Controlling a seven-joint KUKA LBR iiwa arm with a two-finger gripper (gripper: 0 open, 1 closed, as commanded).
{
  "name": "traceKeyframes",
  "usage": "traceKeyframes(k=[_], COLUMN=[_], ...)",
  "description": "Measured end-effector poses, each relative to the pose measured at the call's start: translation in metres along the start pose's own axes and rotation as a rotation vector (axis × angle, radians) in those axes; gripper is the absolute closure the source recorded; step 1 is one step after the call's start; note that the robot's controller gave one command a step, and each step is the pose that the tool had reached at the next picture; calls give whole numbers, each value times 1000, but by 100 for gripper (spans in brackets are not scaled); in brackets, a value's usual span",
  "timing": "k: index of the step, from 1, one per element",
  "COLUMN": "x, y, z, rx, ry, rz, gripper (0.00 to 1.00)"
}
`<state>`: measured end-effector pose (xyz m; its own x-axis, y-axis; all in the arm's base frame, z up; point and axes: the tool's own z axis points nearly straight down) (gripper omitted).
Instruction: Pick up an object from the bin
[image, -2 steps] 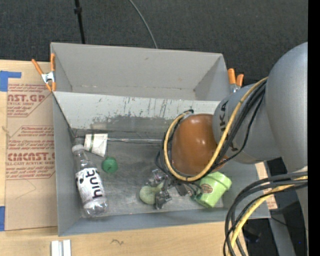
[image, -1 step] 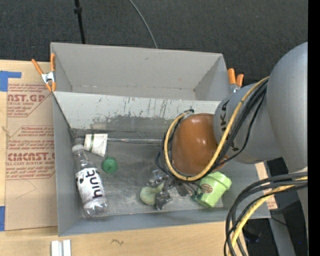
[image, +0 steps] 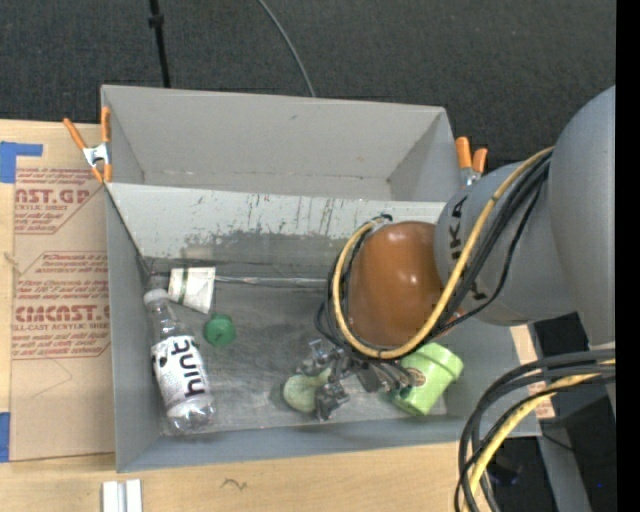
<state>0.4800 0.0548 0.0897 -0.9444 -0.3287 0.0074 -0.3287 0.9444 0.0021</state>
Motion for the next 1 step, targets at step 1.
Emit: traceKeyframes(k=[1], x=[0], y=[0], z=[-22], rx=[0], ry=[0], rz=[0], gripper=[100])
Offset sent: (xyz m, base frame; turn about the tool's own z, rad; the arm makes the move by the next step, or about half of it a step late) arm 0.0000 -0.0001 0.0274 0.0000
